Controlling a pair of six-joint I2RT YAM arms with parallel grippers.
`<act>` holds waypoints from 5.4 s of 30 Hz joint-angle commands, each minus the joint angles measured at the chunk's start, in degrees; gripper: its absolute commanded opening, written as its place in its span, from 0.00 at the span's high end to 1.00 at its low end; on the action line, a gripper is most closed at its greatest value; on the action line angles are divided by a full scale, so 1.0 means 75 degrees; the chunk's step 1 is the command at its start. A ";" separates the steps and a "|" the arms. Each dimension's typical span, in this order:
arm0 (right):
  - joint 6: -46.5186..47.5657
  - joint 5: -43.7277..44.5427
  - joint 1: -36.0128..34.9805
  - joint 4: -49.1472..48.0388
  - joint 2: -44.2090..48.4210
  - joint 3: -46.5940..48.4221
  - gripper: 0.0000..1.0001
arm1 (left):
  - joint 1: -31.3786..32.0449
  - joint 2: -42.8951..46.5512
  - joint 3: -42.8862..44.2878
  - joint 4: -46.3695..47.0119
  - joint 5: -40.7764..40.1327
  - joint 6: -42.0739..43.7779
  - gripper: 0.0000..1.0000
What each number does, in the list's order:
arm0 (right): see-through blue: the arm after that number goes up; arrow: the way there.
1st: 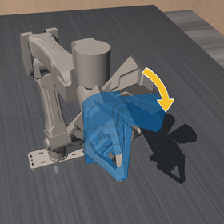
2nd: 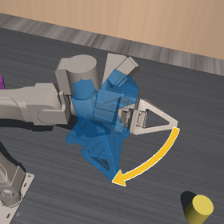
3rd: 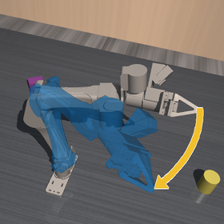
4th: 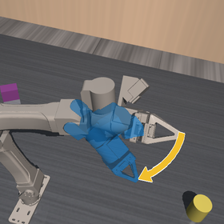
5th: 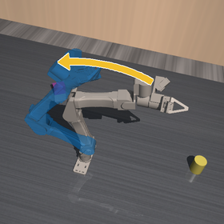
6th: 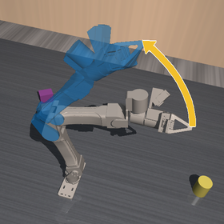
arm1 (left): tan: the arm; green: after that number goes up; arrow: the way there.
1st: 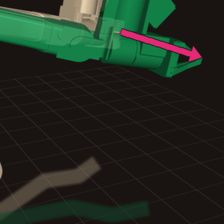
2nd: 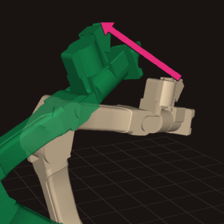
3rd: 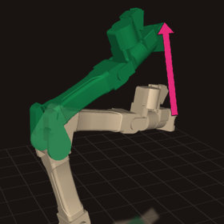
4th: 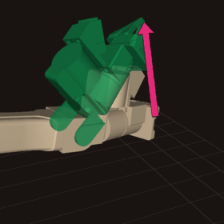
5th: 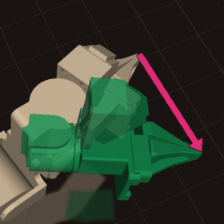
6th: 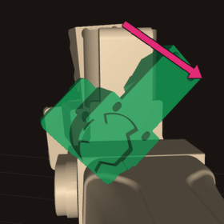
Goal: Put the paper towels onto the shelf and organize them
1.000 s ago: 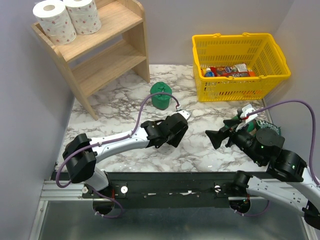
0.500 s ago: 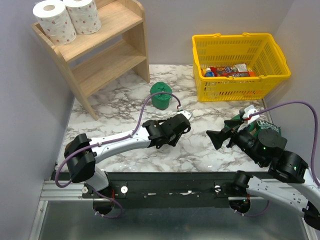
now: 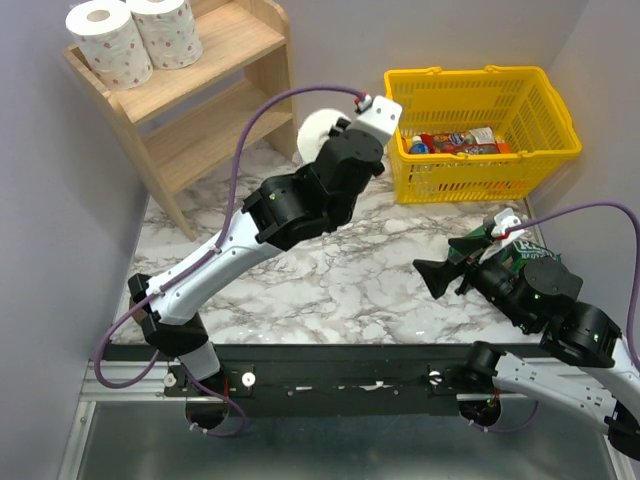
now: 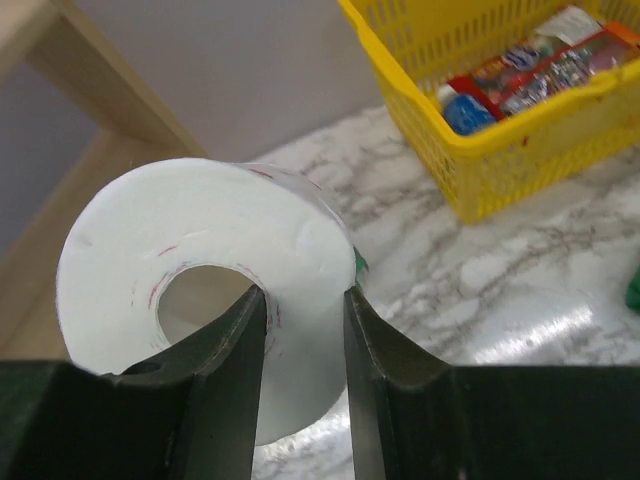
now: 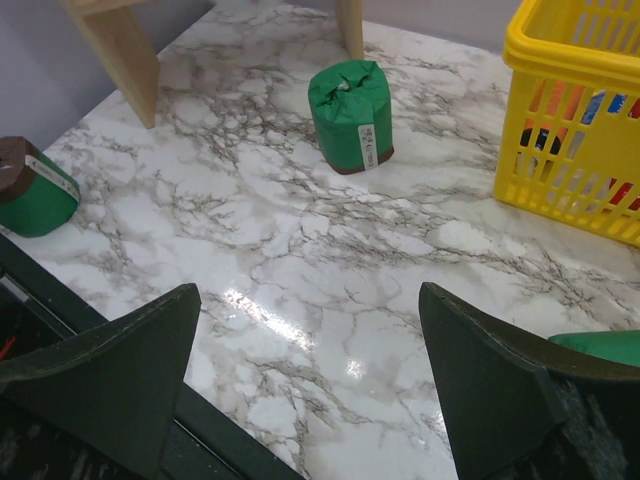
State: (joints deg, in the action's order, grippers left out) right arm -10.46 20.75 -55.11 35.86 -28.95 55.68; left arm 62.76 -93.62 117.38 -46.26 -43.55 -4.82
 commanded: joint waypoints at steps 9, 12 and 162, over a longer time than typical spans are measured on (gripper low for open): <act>-0.0539 -0.1349 -0.0023 -0.0702 -0.0289 -0.0357 0.02 | -0.1475 -0.0712 0.1938 0.3918 -0.0456 0.4991 0.57; -0.0539 -0.1373 -0.0023 -0.0796 -0.0265 -0.0381 0.02 | -0.1979 -0.0794 0.1927 0.4338 -0.0299 0.5212 0.57; 0.0833 0.0596 -0.0023 -0.1207 -0.4285 0.0990 0.00 | -0.3880 0.4994 -0.4002 0.1551 0.3569 -0.0693 0.01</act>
State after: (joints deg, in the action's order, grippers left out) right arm -0.40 22.55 -55.11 28.67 -61.69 63.07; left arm 33.50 -58.63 89.65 -30.04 -18.20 -5.65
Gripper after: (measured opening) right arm 0.995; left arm 0.988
